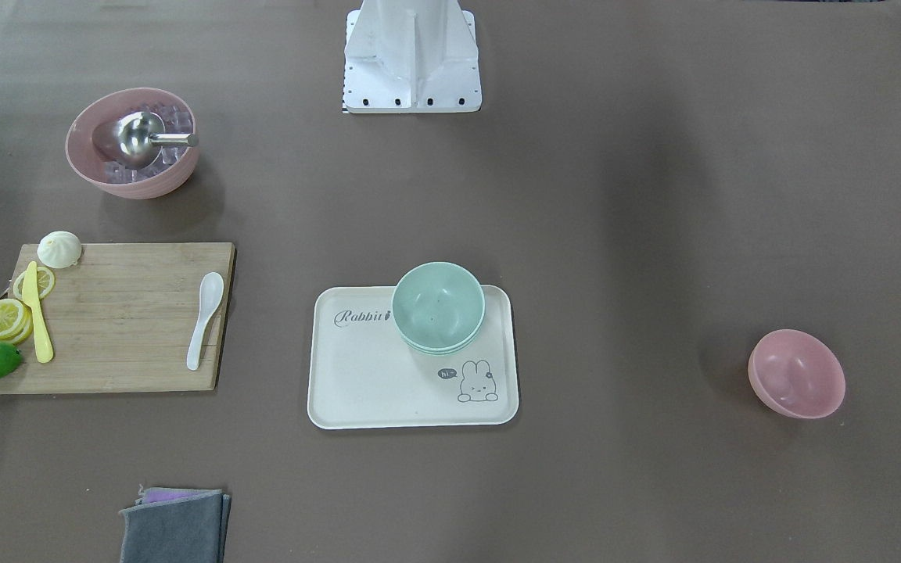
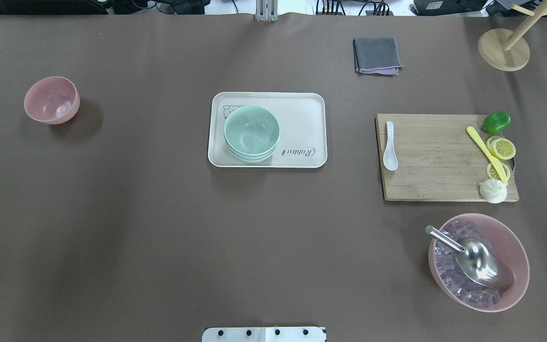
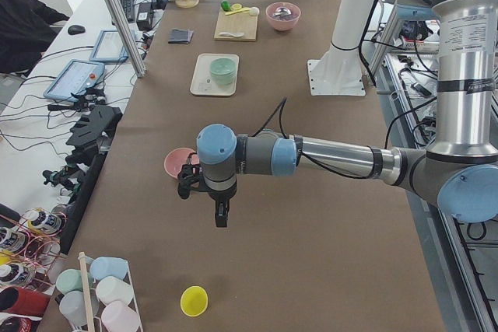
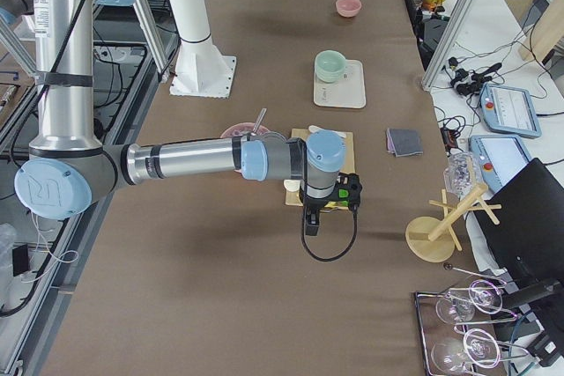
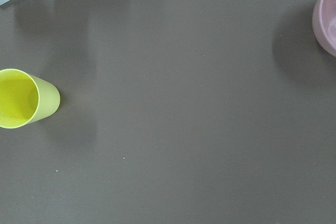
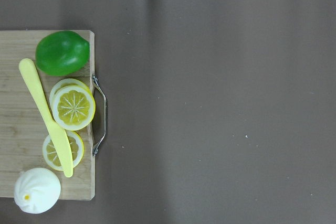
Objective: Stack pink bowl on green and place spoon
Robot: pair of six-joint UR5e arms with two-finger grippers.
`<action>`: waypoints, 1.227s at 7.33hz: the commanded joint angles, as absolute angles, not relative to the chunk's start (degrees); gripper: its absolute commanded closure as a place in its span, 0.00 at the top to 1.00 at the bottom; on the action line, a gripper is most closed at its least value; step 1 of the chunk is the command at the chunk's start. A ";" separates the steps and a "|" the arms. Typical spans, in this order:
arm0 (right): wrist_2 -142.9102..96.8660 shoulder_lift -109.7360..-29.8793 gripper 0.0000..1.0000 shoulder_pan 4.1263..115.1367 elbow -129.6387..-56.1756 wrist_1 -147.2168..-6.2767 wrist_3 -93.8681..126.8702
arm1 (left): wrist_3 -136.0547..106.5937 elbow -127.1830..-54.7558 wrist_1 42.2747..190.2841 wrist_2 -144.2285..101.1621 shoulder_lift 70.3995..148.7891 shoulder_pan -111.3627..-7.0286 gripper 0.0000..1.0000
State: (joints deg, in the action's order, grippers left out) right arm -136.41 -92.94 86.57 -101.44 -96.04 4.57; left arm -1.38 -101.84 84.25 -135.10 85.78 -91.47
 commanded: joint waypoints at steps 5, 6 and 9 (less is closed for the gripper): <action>-136.41 -93.08 1.00 86.57 -102.57 -95.98 4.92 | -1.67 -102.56 84.11 -135.44 85.26 -91.49 0.98; -136.41 -93.08 1.00 86.57 -102.57 -95.98 4.83 | -1.67 -102.13 84.20 -135.53 85.60 -91.41 0.98; -136.41 -92.90 1.00 86.57 -102.31 -95.98 5.01 | -1.67 -102.22 84.20 -135.26 86.57 -91.32 0.98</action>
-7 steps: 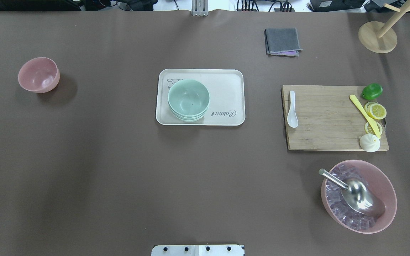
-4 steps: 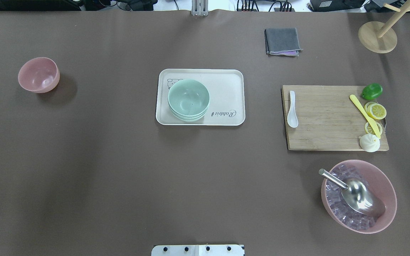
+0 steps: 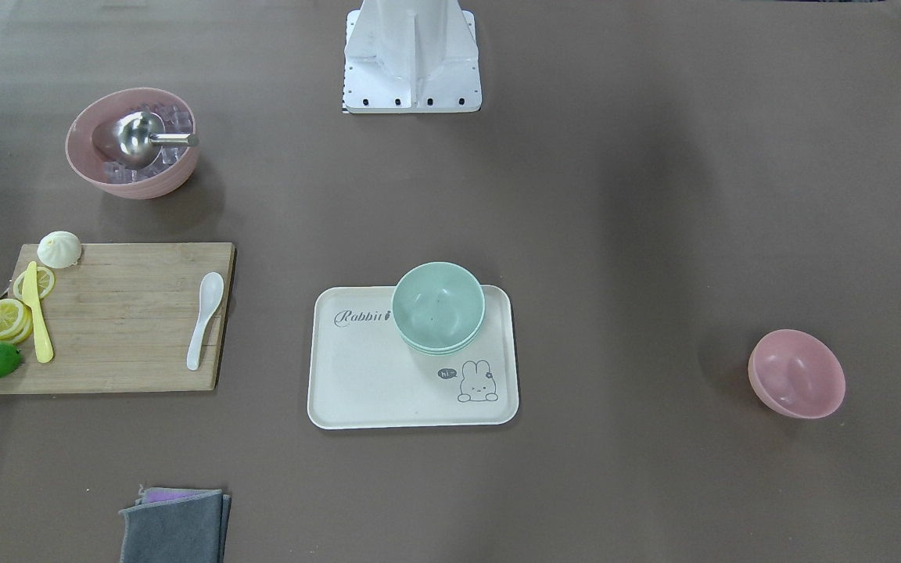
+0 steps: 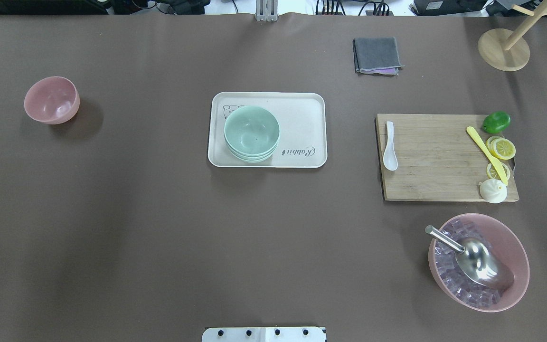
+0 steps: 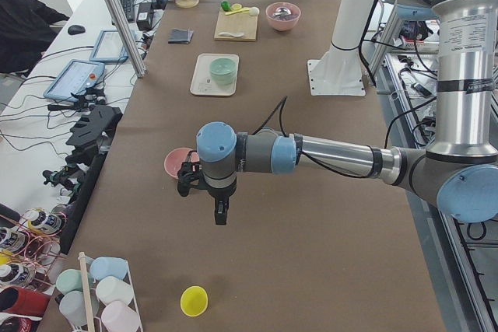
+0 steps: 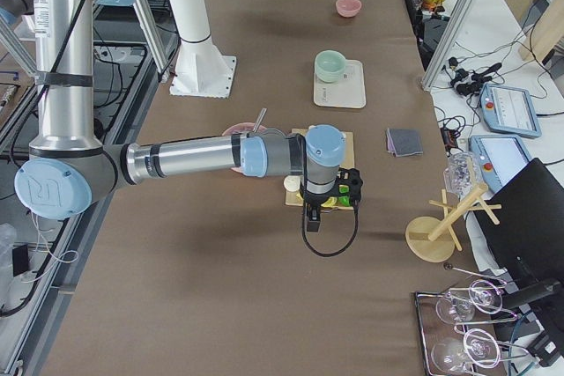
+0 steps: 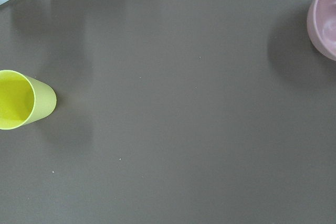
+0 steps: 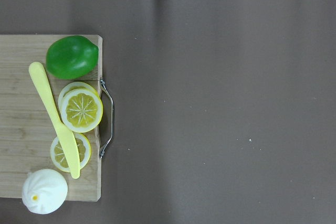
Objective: Stack pink bowl on green and place spoon
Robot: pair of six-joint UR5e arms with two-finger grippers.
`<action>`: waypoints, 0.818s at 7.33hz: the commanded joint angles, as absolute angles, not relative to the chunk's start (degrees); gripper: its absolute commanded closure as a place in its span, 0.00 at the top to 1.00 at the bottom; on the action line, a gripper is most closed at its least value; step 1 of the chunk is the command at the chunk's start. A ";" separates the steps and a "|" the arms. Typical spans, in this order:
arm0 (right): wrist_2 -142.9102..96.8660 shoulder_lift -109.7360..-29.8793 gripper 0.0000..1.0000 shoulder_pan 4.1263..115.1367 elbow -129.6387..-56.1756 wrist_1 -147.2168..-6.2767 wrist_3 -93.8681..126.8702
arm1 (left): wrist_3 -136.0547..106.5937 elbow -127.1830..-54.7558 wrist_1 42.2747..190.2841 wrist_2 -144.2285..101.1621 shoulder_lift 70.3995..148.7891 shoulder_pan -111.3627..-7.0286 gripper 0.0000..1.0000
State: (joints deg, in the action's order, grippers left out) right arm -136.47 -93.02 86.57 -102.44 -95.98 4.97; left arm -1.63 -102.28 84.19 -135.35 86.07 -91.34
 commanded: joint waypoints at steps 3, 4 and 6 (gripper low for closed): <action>-136.41 -92.90 1.00 86.57 -102.39 -95.98 5.01 | -1.58 -102.48 84.20 -135.18 86.57 -91.23 0.98; -136.41 -92.81 1.00 86.57 -102.39 -95.98 4.92 | -1.41 -102.31 84.29 -135.09 86.57 -91.14 0.98; -136.49 -92.81 1.00 86.57 -102.65 -95.98 4.92 | -1.67 -102.39 84.20 -135.09 86.66 -90.97 0.98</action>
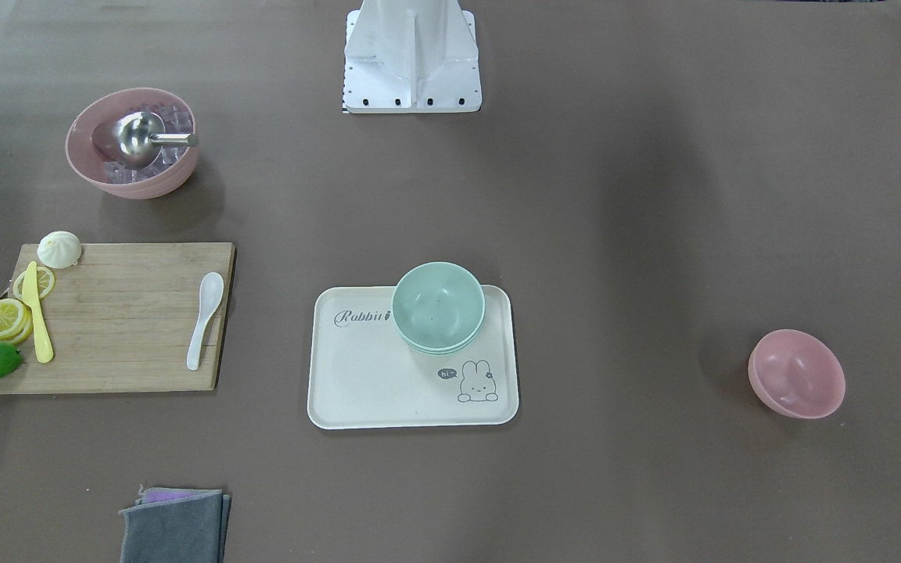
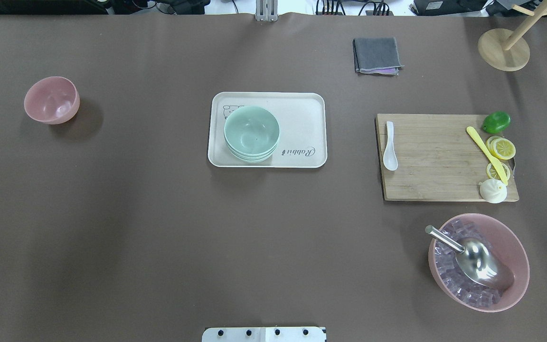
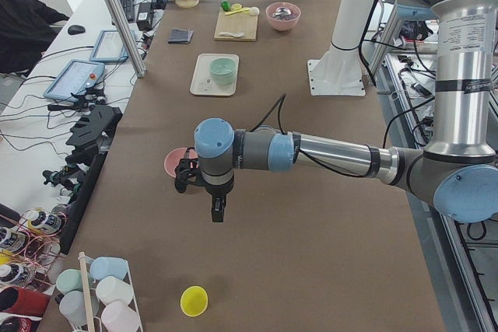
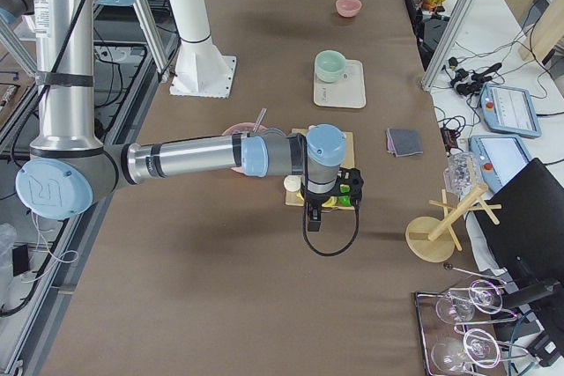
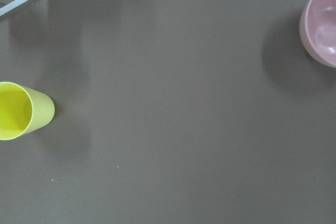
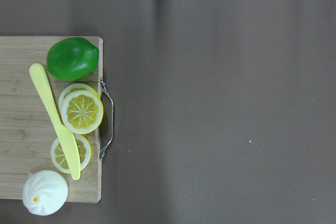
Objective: Stack pink bowl on green and place spoon
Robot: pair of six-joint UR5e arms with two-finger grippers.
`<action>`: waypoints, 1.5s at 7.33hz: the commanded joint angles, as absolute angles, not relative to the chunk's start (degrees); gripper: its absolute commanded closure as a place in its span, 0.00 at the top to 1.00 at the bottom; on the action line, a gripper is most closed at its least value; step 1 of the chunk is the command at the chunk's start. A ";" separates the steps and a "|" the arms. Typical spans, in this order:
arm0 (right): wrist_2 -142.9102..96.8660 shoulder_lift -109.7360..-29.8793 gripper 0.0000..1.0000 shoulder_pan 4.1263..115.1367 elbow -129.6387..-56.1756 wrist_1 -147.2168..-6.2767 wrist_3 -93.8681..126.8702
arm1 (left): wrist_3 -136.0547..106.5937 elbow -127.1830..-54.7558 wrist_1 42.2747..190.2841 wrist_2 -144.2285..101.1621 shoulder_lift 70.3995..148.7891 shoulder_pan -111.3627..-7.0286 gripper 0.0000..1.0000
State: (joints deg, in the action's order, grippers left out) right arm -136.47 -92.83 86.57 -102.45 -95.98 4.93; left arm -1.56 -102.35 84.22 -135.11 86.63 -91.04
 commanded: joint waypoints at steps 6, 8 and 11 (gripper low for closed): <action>-136.23 -93.25 1.00 86.57 -103.28 -95.98 4.83 | -1.67 -101.69 90.39 -135.79 90.18 -87.20 0.98; -135.97 -92.55 1.00 86.57 -103.54 -95.89 4.13 | -2.54 -100.02 91.32 -135.27 93.92 -84.83 0.98; -136.84 -92.46 1.00 86.57 -103.54 -95.71 5.00 | -11.86 -93.45 94.73 -135.18 100.71 -77.99 0.98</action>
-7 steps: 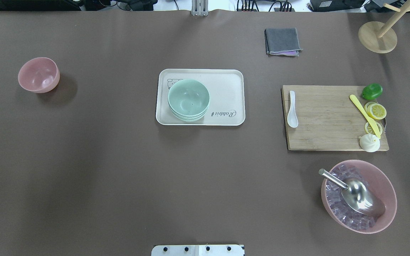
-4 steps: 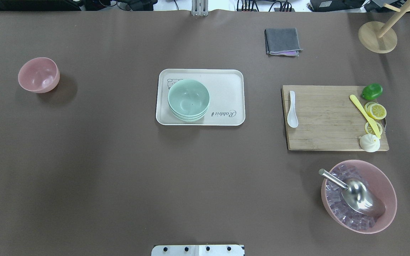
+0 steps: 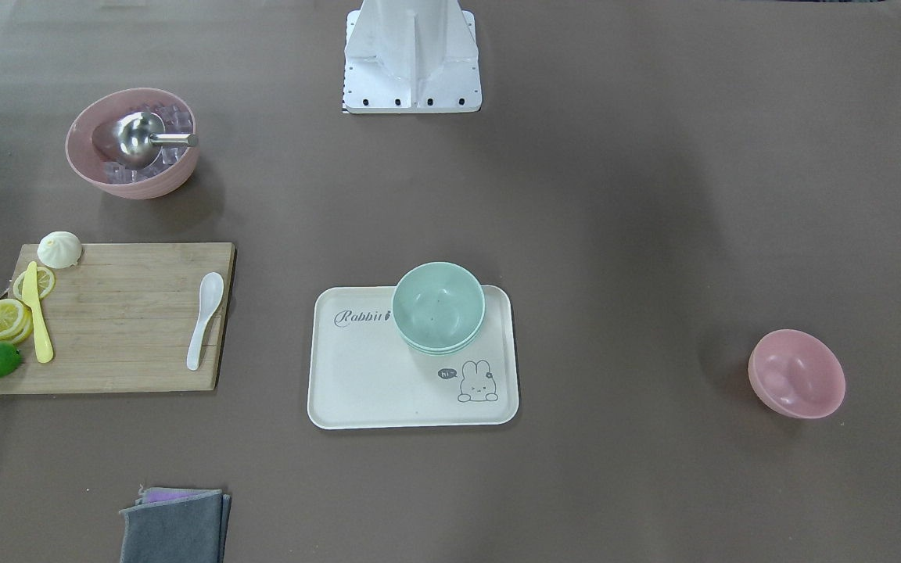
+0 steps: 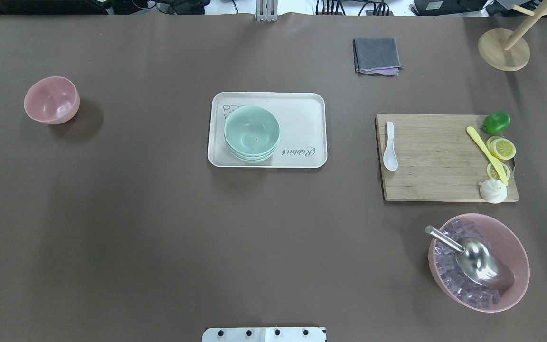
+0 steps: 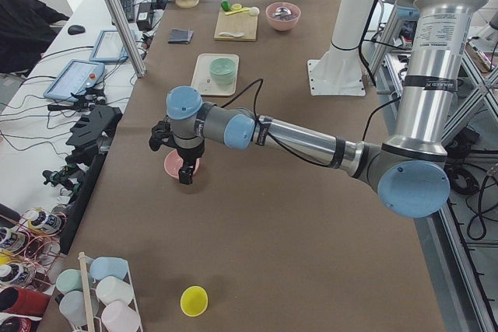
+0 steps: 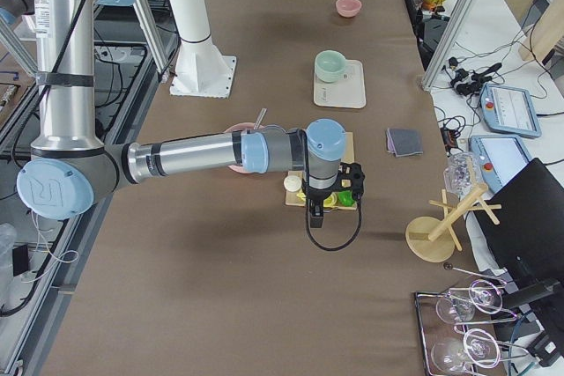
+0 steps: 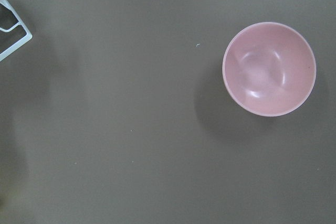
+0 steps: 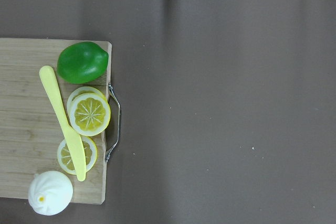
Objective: Stack pink bowl on green and place spoon
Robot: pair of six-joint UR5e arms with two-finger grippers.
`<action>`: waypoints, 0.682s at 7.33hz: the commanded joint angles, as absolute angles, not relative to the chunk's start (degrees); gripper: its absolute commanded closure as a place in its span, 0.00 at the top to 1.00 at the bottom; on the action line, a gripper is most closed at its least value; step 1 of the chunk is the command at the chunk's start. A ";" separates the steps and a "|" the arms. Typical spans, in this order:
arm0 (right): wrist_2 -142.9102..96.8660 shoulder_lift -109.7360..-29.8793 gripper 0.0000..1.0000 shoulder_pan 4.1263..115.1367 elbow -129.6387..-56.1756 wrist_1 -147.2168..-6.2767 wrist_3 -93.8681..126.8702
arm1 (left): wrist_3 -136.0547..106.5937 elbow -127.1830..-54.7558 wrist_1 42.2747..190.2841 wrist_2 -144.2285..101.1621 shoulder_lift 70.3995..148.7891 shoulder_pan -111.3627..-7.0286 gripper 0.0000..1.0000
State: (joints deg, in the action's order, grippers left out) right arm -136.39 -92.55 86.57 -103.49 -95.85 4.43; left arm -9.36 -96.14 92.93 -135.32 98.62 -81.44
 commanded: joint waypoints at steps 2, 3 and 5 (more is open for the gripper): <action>-136.49 -92.28 1.00 86.49 -103.27 -95.54 5.27 | -13.96 -82.77 108.62 -135.00 102.83 -77.17 0.97; -136.49 -92.29 1.00 86.48 -103.18 -94.58 5.27 | -19.89 -73.05 116.99 -135.00 107.53 -76.82 0.97; -136.58 -92.29 1.00 86.48 -102.92 -93.87 5.36 | -27.46 -67.94 121.99 -125.49 110.82 -71.58 0.97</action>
State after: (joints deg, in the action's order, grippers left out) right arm -136.48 -92.29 86.49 -103.06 -94.22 5.29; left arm -22.24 -71.08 118.82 -131.39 108.60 -74.73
